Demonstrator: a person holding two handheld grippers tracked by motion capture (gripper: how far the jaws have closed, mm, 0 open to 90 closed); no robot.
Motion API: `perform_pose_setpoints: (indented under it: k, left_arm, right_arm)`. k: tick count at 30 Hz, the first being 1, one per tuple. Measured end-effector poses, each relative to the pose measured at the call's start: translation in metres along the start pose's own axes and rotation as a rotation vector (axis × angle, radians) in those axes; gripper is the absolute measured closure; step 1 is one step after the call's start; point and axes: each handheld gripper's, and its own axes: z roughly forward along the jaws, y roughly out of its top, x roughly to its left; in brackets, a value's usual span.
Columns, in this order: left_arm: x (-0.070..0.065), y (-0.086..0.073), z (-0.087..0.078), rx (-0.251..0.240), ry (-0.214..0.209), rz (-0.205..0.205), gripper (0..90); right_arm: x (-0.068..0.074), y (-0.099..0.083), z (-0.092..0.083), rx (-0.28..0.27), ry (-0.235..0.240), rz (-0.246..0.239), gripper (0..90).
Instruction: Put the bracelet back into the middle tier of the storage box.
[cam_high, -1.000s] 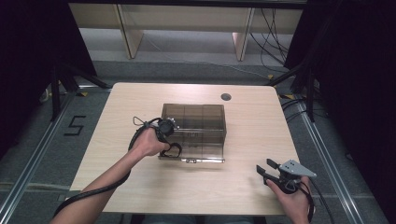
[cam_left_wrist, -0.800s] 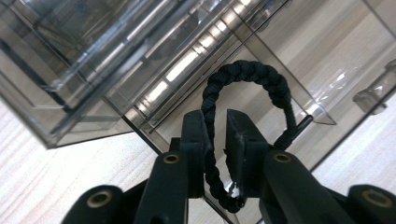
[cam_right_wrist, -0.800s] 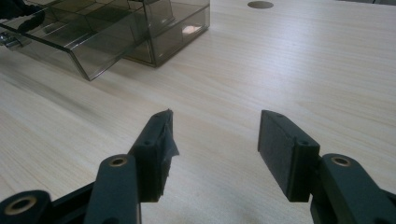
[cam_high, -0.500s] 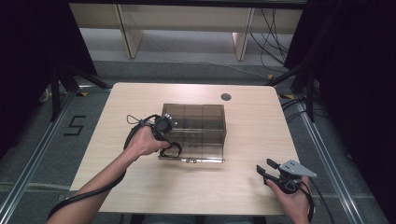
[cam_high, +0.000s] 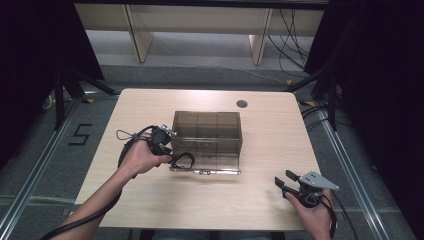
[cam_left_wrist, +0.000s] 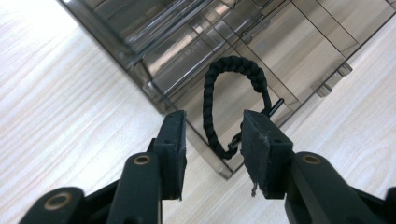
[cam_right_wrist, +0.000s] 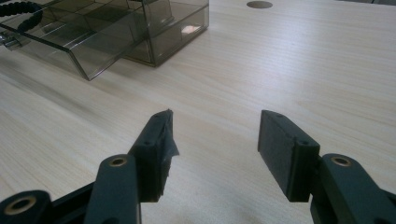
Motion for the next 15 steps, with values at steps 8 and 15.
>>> perform_pose_setpoints:
  k: [8, 15]
  left_arm:
    - [0.001, -0.036, -0.011, -0.113, 0.015, -0.033, 54.9]
    - [0.002, -0.075, -0.004, -0.211, 0.04, -0.068, 50.9]
  right_arm:
    - [0.0, 0.0, 0.0, 0.004, 0.013, 0.016, 46.4]
    - [0.001, 0.0, 0.0, 0.005, 0.006, 0.003, 46.4]
